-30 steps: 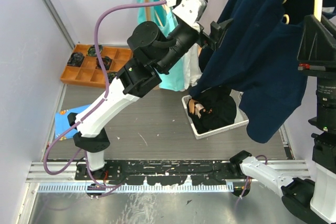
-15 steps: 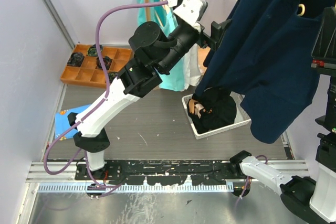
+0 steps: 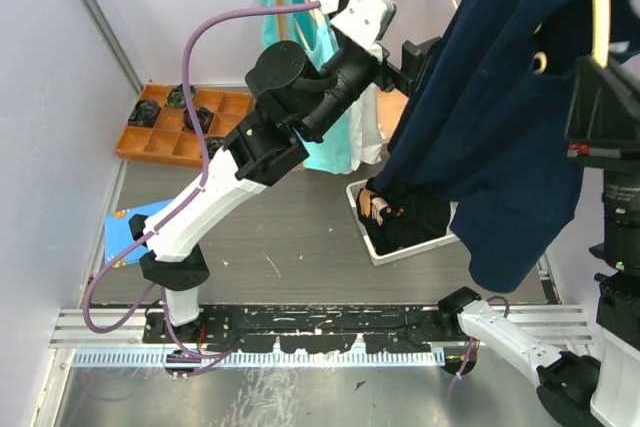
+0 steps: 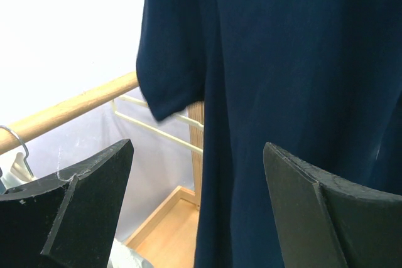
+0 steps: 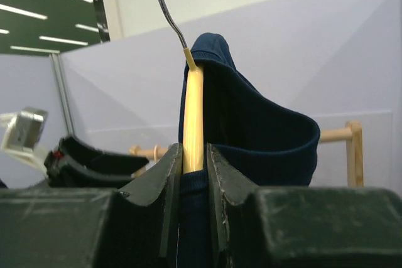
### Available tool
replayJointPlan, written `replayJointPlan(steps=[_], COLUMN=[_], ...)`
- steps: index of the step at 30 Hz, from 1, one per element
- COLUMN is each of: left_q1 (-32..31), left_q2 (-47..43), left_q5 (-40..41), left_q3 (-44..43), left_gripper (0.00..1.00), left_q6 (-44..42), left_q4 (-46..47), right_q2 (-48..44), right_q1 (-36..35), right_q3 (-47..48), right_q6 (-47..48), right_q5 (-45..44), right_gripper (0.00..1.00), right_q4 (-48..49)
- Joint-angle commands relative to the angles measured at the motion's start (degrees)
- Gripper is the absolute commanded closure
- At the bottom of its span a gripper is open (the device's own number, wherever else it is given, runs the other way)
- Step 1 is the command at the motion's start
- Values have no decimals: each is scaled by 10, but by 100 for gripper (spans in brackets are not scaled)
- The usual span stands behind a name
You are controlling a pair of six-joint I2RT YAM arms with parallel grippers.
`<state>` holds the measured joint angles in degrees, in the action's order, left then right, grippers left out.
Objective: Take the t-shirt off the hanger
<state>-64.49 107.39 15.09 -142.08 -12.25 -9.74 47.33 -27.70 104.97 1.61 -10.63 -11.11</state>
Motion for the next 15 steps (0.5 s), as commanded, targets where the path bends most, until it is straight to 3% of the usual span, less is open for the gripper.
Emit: replayJointPlan(steps=[1,6,15], left_q1=[2,2,2], left_q2=[-7,7,37], left_q5=[4,-19,-81], left_q3=[-17,-22,-40], left_gripper=[8,8,7], left_q6=[-10,-2,15], left_q4=[0,-24,-63], right_q2=[-44,-72,-64], right_q1=[14,21,22], right_q3=[-57,-116,-133], right_q6=[-75,-102,-136], right_q5=[0,-14,-32], right_gripper=[99,99,99], right_q4=[-32,-86,-157])
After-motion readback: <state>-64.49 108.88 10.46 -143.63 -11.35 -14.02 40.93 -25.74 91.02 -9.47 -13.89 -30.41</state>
